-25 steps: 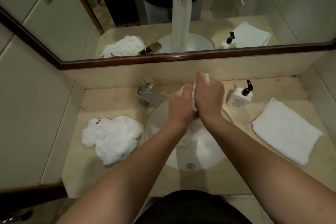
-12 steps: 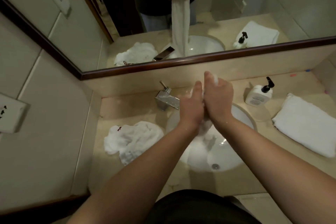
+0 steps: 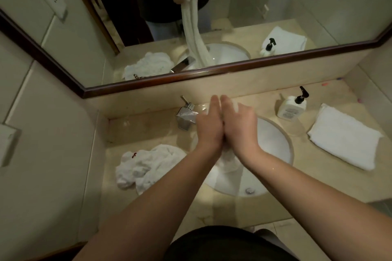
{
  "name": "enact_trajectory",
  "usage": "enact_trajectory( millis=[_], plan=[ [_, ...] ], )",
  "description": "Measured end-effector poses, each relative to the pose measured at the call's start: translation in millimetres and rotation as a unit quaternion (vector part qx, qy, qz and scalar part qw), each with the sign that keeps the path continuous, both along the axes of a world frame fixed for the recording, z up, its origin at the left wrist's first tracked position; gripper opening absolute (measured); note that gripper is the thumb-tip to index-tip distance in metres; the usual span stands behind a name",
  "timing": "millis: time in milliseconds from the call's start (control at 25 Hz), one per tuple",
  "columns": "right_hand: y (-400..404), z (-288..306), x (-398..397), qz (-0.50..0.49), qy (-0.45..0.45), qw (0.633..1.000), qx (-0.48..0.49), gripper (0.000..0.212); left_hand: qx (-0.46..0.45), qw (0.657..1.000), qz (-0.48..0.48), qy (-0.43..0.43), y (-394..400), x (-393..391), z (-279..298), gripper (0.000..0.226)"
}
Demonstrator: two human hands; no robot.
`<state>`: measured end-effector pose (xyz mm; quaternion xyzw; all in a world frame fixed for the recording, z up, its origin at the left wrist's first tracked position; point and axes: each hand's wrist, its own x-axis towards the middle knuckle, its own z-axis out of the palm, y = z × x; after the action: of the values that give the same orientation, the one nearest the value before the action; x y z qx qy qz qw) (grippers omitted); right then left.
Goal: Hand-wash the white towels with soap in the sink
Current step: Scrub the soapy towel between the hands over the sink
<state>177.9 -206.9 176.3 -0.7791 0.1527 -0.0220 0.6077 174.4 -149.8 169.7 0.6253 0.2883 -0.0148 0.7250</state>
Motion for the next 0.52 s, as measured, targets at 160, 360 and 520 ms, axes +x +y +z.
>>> enact_trajectory(
  millis=[160, 360, 520],
  plan=[
    [-4.1, 4.6, 1.1, -0.028, -0.016, 0.999, 0.004, 0.045, 0.026, 0.999, -0.028, -0.012, -4.6, -2.8, 3.2, 0.049],
    [-9.8, -1.6, 0.4, -0.082, -0.021, 0.996, 0.014, 0.047, 0.048, 0.995, -0.086, -0.033, -7.0, -9.5, 3.6, 0.051],
    [-0.4, -7.1, -8.4, -0.040, 0.016, 0.998, 0.043, 0.044, 0.009, 0.999, -0.022, 0.025, -3.1, -2.4, 1.8, 0.048]
  ],
)
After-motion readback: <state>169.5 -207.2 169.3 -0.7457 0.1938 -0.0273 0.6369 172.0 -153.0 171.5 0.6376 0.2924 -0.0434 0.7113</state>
